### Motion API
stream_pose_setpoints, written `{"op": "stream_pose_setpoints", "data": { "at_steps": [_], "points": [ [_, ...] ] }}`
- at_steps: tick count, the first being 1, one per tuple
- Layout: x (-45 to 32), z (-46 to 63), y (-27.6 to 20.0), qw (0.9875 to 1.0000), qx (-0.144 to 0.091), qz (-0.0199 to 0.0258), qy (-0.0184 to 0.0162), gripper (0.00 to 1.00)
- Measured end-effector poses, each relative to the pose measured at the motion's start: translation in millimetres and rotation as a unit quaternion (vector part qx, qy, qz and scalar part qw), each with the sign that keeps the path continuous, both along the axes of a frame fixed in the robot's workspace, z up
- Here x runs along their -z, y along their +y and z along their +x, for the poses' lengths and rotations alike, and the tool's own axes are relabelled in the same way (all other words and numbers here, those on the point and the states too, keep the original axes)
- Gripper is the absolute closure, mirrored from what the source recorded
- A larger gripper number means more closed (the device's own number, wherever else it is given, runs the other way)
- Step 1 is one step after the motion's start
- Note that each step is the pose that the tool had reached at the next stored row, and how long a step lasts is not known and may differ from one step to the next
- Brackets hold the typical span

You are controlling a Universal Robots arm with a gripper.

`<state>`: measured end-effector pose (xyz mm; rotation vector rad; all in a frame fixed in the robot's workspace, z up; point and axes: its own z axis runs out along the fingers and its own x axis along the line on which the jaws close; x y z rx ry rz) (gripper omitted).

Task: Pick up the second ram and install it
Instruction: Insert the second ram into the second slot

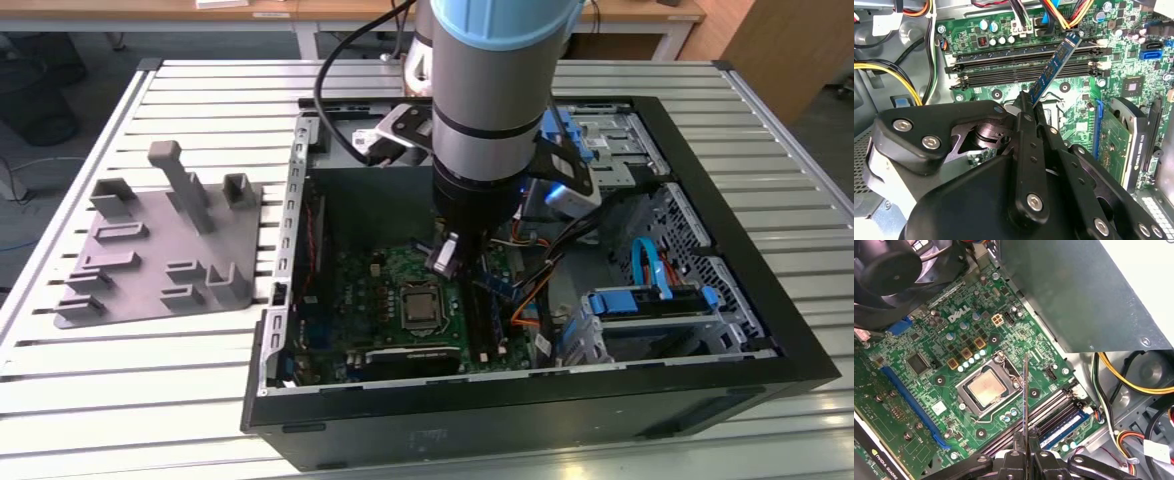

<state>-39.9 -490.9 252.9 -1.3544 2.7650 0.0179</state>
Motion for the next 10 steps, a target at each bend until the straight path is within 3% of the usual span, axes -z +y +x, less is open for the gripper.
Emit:
{"op": "stream_pose_setpoints", "data": {
  "at_steps": [10],
  "points": [
    [0.1,0.0,0.0,0.9999,0.017,-0.0009,0.0000,0.86]
  ]
}}
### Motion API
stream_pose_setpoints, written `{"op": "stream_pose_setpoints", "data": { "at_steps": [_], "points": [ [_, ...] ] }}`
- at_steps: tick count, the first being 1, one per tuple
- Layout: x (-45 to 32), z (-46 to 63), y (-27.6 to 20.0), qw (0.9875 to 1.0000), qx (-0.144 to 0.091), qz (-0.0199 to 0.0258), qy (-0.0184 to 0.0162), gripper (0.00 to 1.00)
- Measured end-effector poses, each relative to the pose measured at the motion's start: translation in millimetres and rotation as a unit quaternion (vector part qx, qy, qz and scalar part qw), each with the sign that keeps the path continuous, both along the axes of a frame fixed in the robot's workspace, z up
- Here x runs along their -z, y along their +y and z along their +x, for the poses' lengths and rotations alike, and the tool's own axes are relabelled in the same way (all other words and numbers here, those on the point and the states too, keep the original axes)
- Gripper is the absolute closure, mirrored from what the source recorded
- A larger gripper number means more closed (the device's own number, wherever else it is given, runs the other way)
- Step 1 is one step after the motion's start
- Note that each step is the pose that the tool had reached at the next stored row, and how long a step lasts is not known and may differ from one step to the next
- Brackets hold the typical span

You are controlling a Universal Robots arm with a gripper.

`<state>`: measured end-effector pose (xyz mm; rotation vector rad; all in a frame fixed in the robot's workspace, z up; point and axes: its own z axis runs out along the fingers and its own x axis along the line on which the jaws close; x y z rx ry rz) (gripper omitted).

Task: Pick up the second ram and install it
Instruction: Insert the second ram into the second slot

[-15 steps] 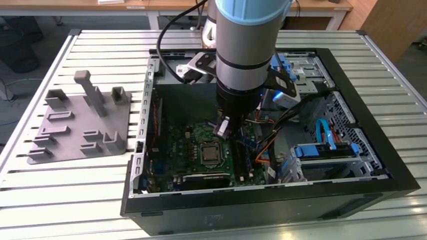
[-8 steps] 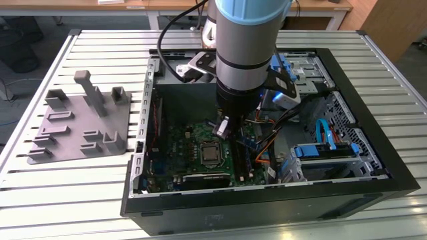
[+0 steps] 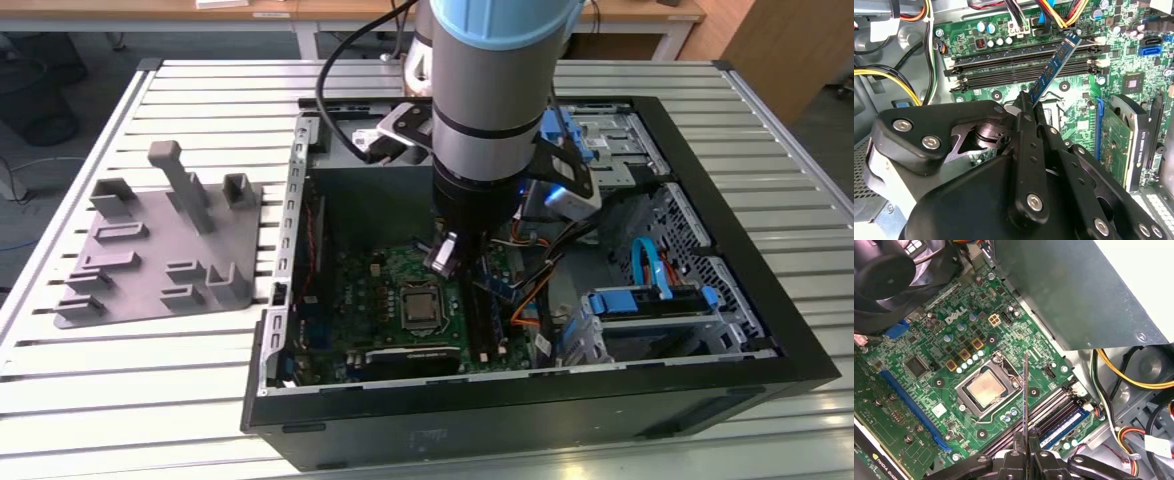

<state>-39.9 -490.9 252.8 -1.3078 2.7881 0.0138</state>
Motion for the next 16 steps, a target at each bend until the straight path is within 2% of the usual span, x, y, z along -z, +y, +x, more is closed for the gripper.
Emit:
{"op": "stream_pose_setpoints", "data": {
  "at_steps": [16],
  "points": [
    [0.2,0.0,0.0,0.9996,0.028,-0.0016,0.0000,0.86]
  ]
}}
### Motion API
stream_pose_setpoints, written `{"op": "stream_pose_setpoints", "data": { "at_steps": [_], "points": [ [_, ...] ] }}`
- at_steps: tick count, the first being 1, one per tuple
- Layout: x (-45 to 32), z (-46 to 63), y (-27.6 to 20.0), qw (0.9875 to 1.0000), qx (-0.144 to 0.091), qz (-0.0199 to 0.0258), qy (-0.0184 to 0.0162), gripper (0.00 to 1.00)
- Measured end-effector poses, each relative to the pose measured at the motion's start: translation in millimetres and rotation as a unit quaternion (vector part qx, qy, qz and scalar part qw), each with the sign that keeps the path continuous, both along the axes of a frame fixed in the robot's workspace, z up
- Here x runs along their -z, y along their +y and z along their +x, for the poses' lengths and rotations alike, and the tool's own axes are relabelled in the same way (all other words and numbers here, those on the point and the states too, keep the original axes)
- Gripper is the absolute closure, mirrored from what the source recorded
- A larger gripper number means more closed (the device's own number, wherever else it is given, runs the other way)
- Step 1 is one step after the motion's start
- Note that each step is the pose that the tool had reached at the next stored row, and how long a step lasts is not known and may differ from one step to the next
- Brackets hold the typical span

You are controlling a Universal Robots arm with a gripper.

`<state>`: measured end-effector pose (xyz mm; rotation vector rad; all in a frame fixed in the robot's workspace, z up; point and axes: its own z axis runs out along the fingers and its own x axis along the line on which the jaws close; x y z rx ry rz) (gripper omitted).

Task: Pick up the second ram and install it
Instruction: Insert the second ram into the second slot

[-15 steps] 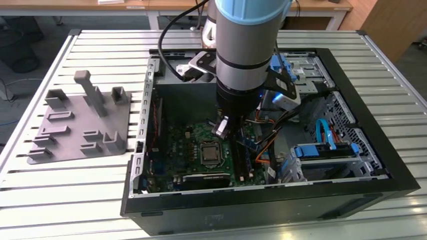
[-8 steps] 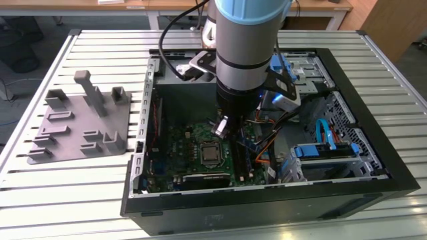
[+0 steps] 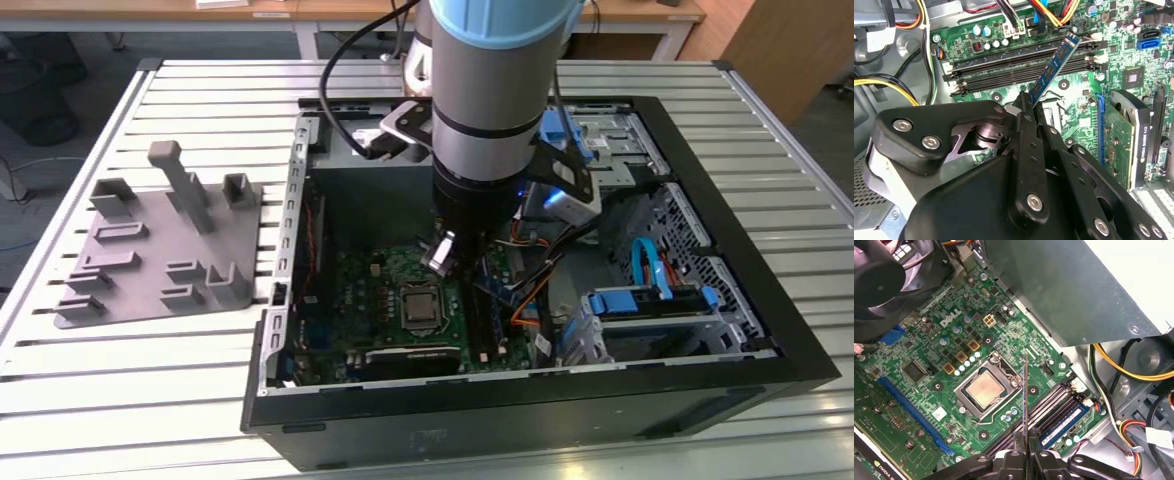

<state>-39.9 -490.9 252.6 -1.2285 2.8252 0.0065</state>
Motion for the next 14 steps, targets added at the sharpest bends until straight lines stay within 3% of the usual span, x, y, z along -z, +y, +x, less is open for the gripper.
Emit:
{"op": "stream_pose_setpoints", "data": {
  "at_steps": [14],
  "points": [
    [0.4,0.0,0.0,0.9989,0.047,-0.0014,0.0000,0.86]
  ]
}}
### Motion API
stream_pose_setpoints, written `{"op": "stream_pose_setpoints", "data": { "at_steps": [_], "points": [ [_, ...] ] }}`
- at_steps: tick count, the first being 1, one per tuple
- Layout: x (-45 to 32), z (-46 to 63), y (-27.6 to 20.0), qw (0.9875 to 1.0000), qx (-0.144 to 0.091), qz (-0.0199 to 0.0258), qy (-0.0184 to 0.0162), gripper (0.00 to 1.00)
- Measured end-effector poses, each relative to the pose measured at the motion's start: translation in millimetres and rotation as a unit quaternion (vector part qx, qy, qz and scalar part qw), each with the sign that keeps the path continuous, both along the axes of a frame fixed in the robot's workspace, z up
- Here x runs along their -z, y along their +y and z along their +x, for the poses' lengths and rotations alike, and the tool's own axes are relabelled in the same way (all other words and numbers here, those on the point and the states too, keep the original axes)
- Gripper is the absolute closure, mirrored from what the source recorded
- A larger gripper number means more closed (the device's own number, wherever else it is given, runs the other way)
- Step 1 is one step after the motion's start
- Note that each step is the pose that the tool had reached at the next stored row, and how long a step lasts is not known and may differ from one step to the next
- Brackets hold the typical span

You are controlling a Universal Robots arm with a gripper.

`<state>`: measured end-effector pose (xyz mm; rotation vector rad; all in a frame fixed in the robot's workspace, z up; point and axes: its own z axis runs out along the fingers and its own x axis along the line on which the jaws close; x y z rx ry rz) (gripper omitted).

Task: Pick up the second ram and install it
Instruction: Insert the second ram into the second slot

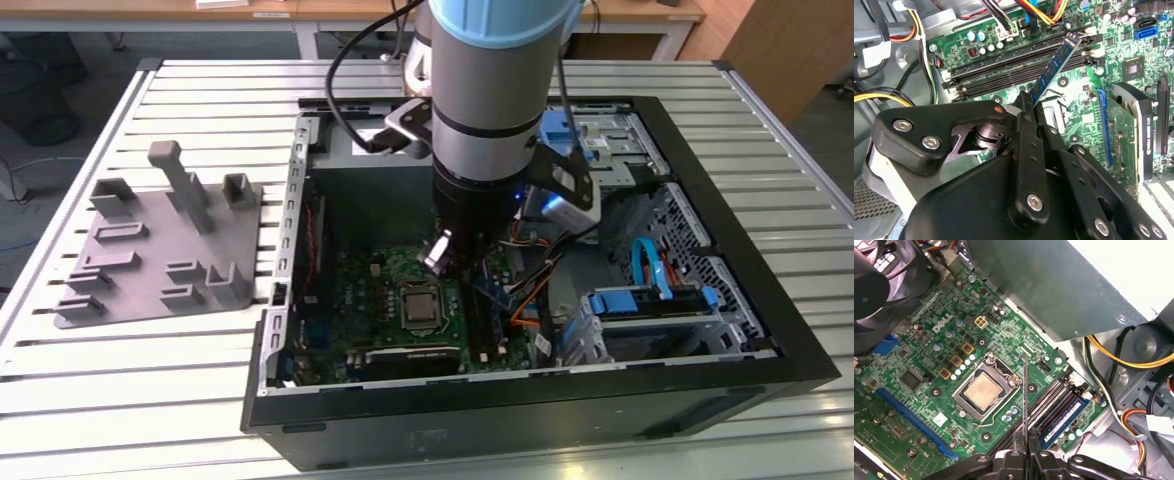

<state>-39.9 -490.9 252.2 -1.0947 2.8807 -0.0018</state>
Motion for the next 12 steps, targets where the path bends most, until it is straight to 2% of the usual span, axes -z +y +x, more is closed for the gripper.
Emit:
{"op": "stream_pose_setpoints", "data": {
  "at_steps": [12],
  "points": [
    [0.3,0.0,0.0,0.9992,0.041,-0.0004,0.0000,0.86]
  ]
}}
